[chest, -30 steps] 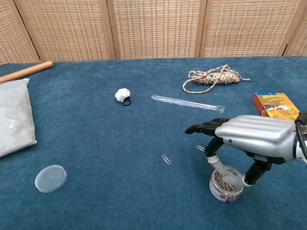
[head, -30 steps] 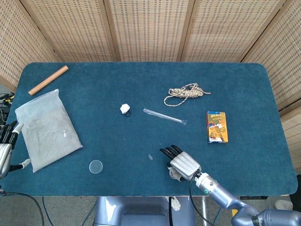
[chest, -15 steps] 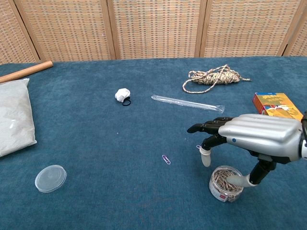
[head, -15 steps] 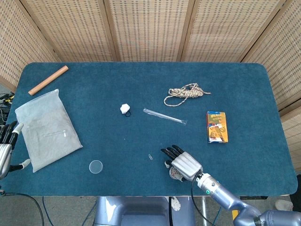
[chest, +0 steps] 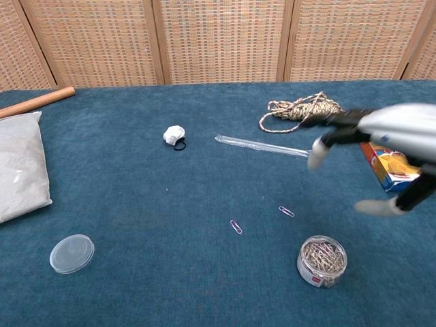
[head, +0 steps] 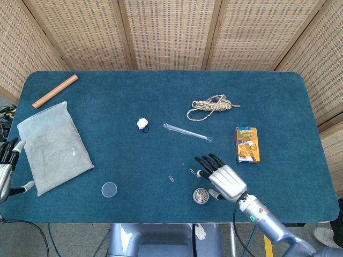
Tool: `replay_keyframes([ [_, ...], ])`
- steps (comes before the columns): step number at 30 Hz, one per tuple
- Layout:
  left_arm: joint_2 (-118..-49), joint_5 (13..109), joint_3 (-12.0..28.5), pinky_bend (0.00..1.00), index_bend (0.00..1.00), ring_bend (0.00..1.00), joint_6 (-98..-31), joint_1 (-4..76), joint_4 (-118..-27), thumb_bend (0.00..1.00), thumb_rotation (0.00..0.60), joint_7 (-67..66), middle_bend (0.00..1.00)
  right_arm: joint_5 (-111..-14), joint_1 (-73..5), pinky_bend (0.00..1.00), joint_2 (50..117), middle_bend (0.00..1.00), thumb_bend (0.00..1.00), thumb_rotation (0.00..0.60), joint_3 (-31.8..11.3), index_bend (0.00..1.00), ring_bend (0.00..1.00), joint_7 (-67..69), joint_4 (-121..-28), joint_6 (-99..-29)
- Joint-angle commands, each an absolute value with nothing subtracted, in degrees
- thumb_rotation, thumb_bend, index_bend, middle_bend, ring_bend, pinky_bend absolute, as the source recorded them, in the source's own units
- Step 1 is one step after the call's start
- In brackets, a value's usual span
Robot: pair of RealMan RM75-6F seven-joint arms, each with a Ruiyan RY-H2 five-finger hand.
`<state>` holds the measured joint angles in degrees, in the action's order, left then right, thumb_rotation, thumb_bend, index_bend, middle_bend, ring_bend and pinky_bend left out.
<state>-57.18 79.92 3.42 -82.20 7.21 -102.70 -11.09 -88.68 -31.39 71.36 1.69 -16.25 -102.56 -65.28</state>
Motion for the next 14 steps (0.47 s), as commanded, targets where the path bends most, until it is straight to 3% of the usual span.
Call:
replay_keyframes([
  [1,-57.1,80.5,3.2,0.0,0.0,0.0,-82.7,6.9,-102.8,0.0,0.6,-10.9,0.0,-91.8,-24.5,0.0,67.8,0.0,0.02,0.6,2.0,0.01,0.0,-13.7,-98.4,-76.6],
  [7,-56.9,82.2,2.7,0.0,0.0,0.0,-84.1,6.2,-103.3,0.0,0.6,-10.5,0.0,-90.8,-17.2,0.0,68.1,0.0,0.0,0.6,2.0,0.0,0.0,-11.7,-90.9,-86.2],
  [14,-56.7,83.1,2.4,0.0,0.0,0.0,-84.6,5.8,-103.7,0.0,0.6,-10.6,0.0,-89.8,-14.1,0.0,69.5,0.0,0.0,0.6,1.4,0.0,0.0,-9.9,-85.9,-88.5],
])
